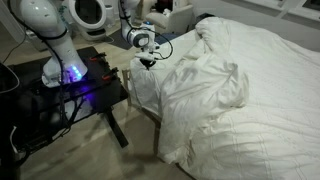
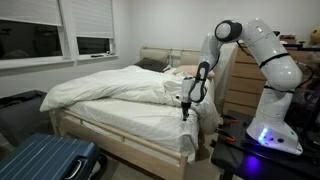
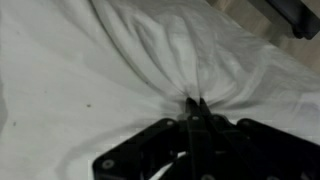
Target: Straighten the bottom right corner of the bedsheet
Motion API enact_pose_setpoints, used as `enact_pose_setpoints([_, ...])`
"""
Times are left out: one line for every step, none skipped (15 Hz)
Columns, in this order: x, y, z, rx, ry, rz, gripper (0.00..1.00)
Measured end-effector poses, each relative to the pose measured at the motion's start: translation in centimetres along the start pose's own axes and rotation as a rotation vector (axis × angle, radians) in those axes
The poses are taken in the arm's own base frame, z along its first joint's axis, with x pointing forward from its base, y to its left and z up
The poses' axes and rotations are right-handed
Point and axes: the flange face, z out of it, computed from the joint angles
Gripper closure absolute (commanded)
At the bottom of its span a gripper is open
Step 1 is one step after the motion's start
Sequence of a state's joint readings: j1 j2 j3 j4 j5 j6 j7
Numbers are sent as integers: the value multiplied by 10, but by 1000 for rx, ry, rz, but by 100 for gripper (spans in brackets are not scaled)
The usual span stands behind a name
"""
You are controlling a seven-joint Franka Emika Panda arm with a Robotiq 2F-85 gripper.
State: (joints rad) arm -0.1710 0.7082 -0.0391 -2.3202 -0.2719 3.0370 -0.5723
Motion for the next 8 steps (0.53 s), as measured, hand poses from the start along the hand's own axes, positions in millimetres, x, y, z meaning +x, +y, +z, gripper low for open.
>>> enact_pose_setpoints([0,-1,-2,10,-17,10,100])
enact_pose_setpoints([1,-1,-4,23,-39,16,100])
enact_pose_setpoints([2,-3,-8,39,-64,20,100])
enact_pose_setpoints([3,-4,-13,57,-89,19,100])
enact_pose_setpoints([6,-5,-20,72,-112,17,100])
enact_pose_setpoints([8,-5,-27,88,-130,19,100])
enact_pose_setpoints([10,-5,-35,103,-144,22,100])
enact_pose_setpoints([11,-5,-41,116,-155,26,100])
